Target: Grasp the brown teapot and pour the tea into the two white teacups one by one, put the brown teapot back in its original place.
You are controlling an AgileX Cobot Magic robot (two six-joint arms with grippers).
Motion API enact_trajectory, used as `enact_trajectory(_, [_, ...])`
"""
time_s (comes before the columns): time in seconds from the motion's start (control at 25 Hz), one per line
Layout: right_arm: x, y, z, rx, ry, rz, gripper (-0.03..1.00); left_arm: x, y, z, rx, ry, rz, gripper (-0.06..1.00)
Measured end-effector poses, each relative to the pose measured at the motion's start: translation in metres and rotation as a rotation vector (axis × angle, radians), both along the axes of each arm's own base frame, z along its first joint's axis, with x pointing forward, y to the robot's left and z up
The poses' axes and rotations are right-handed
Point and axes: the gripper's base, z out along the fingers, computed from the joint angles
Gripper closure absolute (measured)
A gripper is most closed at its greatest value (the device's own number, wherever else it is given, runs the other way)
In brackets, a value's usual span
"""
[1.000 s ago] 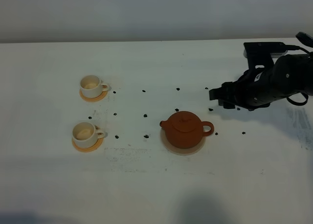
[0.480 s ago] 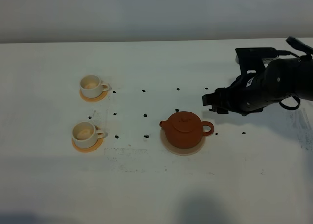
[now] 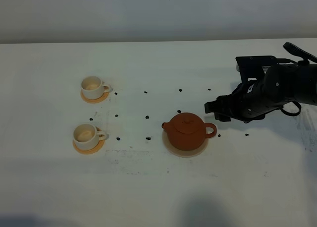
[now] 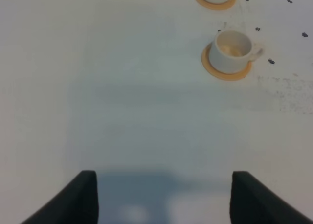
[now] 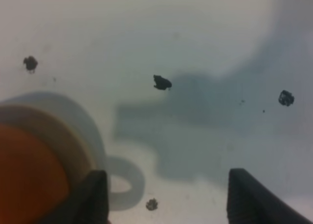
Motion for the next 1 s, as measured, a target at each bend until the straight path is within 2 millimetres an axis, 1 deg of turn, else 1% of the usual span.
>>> enact_trajectory(0.28, [0.000,0.000,-0.001,-0.003,0.000,0.002,0.45,0.000,0.000,0.000,0.000,0.000,0.000,0.40])
enact_trajectory(0.52, [0.001,0.000,-0.011,-0.014,0.023,0.001,0.45,0.000,0.000,0.000,0.000,0.000,0.000,0.40])
enact_trajectory(1.0, [-0.005,0.003,-0.013,-0.030,0.065,0.031,0.46,0.000,0.000,0.000,0.000,0.000,0.000,0.40])
